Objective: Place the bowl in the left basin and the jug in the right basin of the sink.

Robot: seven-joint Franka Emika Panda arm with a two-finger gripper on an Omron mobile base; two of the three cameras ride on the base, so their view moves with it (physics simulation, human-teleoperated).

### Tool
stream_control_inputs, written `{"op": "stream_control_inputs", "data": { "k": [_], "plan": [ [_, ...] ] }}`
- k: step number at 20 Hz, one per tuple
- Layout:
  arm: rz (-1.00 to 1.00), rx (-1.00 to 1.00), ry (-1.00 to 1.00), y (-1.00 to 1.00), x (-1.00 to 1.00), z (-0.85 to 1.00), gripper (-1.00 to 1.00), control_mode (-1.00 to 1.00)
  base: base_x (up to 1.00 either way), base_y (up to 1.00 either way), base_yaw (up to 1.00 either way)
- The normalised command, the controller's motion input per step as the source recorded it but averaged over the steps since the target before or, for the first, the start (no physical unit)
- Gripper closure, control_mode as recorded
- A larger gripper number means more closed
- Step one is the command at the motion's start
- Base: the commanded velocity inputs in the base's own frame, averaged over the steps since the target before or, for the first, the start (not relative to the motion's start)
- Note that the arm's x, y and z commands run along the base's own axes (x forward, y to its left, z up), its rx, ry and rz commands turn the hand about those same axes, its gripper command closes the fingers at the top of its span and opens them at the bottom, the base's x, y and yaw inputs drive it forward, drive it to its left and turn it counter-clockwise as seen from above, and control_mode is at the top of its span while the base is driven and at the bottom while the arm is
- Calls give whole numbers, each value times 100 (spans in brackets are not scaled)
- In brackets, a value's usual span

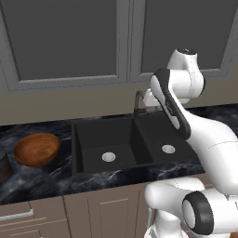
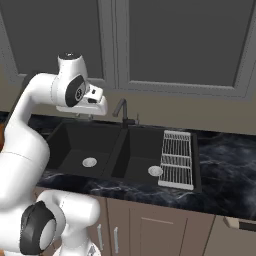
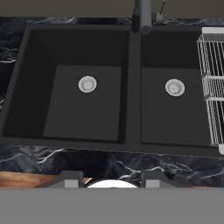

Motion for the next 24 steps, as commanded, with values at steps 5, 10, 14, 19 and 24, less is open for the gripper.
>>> {"op": "stream_control_inputs", "data": {
  "k": [5, 10, 14, 19, 24],
  "plan": [
    [-4, 0, 1, 37, -3, 0, -100, -100, 0, 0, 0],
    [-10, 0, 3, 80, -6, 0, -100, -100, 0, 0, 0],
    [-12, -2, 7, 89, 3, -11, -100, -100, 0, 0, 0],
    [-7, 1, 9, 95, 17, -38, -100, -100, 0, 0, 0],
    [-6, 0, 13, 95, 18, -36, -100, -100, 0, 0, 0]
  ]
}}
